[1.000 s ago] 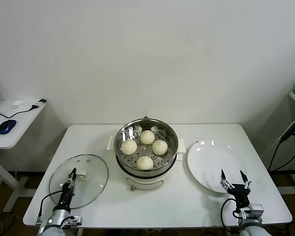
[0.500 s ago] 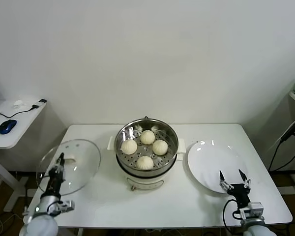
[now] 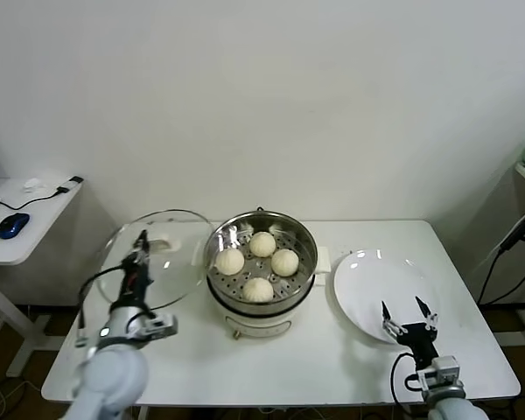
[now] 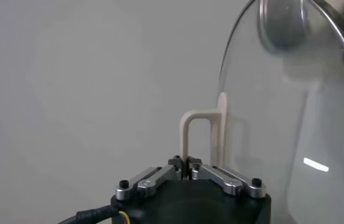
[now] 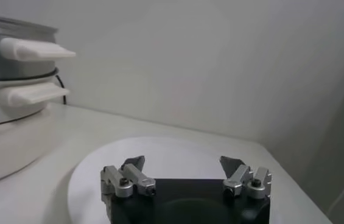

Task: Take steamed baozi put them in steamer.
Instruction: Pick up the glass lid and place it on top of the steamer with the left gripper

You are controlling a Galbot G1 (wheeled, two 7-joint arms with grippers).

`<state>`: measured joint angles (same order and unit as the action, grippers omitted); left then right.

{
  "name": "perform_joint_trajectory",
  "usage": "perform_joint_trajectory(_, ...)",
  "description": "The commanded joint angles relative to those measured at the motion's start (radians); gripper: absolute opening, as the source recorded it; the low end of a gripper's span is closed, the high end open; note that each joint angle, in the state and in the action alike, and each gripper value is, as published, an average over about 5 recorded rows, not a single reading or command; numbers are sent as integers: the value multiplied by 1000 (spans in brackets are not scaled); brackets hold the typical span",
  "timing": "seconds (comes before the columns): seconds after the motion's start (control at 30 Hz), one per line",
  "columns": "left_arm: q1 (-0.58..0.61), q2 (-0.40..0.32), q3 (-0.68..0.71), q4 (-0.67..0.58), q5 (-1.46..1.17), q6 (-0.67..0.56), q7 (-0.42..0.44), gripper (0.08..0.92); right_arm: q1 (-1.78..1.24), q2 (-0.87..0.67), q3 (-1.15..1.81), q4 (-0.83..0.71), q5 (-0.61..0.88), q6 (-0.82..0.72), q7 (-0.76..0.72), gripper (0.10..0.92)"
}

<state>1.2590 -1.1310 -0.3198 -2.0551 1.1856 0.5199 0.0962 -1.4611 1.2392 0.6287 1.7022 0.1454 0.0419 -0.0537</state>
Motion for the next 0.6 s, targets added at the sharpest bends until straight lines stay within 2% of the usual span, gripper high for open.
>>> perform_joint_trajectory(0.03,-235,-154,369,-40,244,235,218,136,-6,-4,-8,4,-18,29,-12,823)
perform_joint_trajectory(0.37,-290,-305,492,90,385,256,237,136,-5,6,-6,-33,-17,77,-21,823)
perform_joint_trajectory(0.6,-312,-353,522,185,396,253,216,136,-6,19,9,-51,-17,106,-30,823)
